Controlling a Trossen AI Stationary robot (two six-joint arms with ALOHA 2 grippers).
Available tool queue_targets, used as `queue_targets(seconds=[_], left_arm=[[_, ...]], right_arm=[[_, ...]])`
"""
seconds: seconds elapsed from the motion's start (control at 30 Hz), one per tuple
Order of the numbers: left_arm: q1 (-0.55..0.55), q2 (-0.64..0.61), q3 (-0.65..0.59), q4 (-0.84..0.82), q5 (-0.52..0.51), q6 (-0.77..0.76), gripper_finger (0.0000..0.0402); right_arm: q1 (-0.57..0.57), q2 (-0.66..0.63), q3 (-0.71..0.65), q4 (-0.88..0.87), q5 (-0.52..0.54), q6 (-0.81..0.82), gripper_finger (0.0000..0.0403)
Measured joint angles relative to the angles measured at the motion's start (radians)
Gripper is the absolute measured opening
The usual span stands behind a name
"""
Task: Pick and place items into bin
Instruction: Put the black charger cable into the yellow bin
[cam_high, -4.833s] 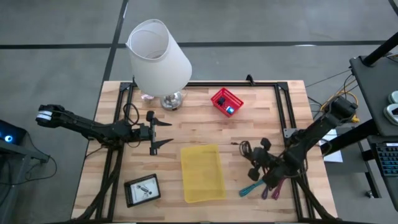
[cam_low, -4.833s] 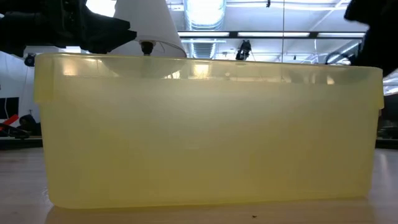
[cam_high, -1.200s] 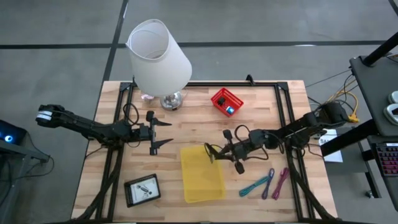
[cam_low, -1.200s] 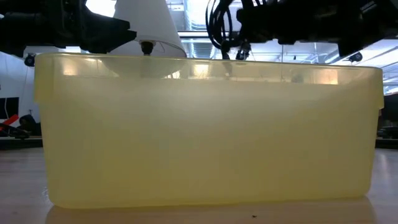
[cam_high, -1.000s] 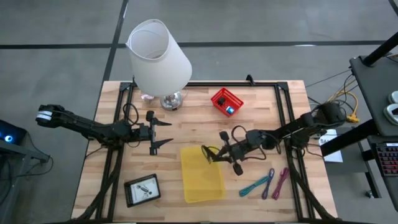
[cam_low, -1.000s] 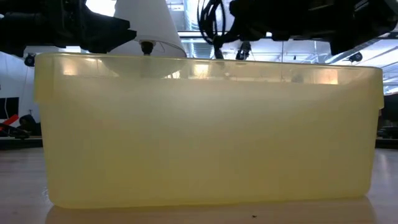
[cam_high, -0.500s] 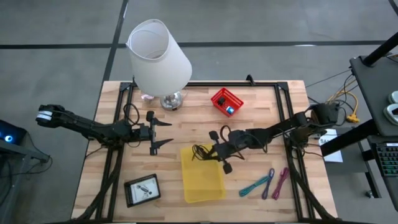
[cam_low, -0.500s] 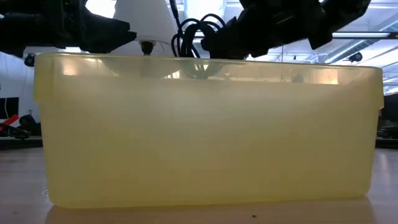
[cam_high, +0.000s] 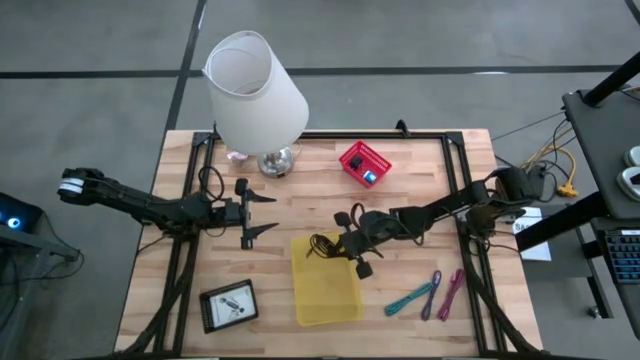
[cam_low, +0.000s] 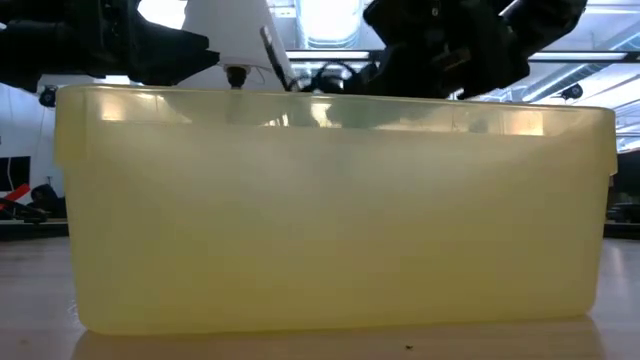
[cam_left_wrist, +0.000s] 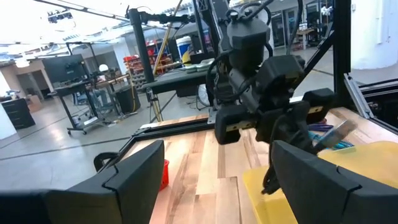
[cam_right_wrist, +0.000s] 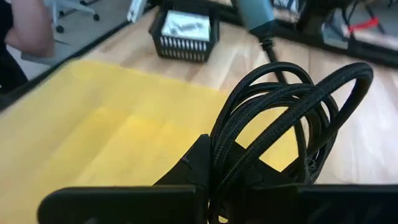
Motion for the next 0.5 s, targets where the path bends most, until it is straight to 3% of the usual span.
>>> queue_targets(seconds=[0.5], left_arm=[[0.0,0.0,0.0,0.0,0.0,0.0,0.0279]], right_arm=[[-0.013,0.012,0.0,-0.081,0.008,0.055,0.0013]])
